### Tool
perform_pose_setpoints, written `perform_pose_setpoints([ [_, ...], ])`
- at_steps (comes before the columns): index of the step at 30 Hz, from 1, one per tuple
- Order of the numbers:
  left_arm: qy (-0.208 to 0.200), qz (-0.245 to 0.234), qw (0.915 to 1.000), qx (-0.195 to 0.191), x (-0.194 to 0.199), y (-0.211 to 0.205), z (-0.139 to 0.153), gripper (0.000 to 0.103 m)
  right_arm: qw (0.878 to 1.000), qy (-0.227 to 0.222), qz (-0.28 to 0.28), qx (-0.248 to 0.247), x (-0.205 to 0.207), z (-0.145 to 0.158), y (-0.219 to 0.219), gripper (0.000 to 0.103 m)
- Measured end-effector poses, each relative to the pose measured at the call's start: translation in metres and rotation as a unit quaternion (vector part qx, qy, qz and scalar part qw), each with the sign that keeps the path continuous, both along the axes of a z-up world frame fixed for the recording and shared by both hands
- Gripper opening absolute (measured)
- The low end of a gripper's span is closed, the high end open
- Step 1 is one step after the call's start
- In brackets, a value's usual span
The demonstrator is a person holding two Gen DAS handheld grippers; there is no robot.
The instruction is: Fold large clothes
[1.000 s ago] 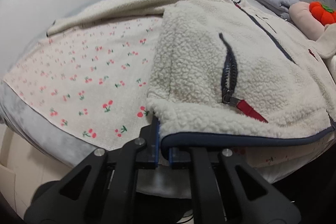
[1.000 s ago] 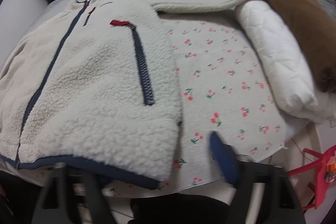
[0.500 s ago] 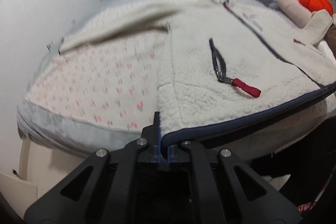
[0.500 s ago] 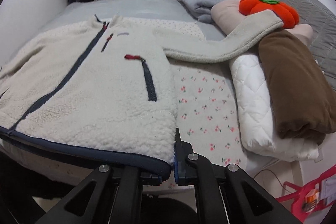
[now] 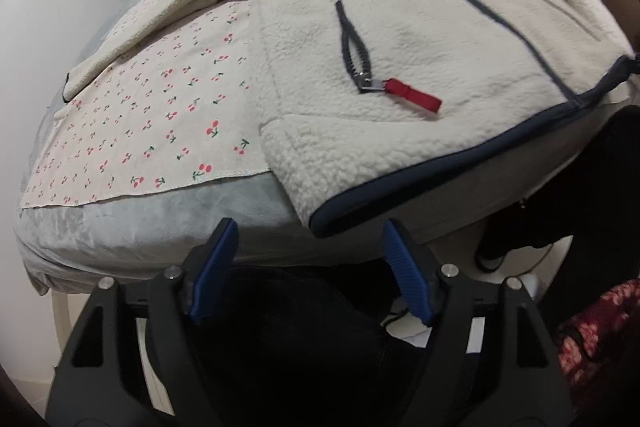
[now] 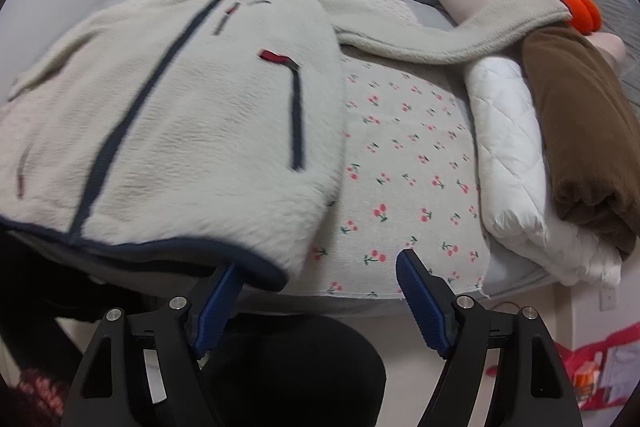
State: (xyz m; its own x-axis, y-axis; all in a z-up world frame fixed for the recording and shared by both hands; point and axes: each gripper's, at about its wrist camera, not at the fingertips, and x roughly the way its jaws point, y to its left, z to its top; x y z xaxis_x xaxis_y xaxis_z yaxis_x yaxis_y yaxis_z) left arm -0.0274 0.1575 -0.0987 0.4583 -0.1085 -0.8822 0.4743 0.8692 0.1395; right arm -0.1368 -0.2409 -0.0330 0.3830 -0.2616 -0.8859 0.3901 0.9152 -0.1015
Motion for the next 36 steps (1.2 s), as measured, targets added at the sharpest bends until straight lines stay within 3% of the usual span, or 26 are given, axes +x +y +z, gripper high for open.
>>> perform_pose_setpoints([
  [2,0.002,0.008,0.9998,-0.020,0.006,0.005,0.012,0.076,1.000,-0.013,0.004,0.000,-0.001,0.013,-0.002,0.080],
  [6,-0.032,0.048,0.9971,-0.051,0.042,0.019,0.037,0.082,0.998,-0.054,0.022,0.005,0.021,0.042,-0.006,0.083],
  [13,-0.086,0.140,0.9854,-0.046,0.140,0.048,0.055,0.082,0.991,-0.114,0.074,0.012,0.121,0.069,-0.009,0.085],
  [17,-0.099,0.209,0.9718,-0.046,0.193,0.089,0.057,0.083,0.988,-0.117,0.091,0.036,0.185,0.062,-0.008,0.085],
  [21,-0.144,0.256,0.9560,0.002,0.248,0.143,0.062,0.083,0.985,-0.117,0.112,0.055,0.249,0.051,0.000,0.085],
  [24,-0.154,0.283,0.9465,0.021,0.298,0.192,0.059,0.083,0.984,-0.115,0.125,0.061,0.294,0.041,0.009,0.085],
  [33,-0.127,0.314,0.9408,-0.014,0.426,0.296,0.017,0.079,0.976,-0.113,0.174,0.063,0.457,-0.003,0.041,0.085],
  [36,-0.115,0.326,0.9382,-0.019,0.454,0.316,0.003,0.065,0.973,-0.116,0.179,0.089,0.515,-0.022,0.046,0.085],
])
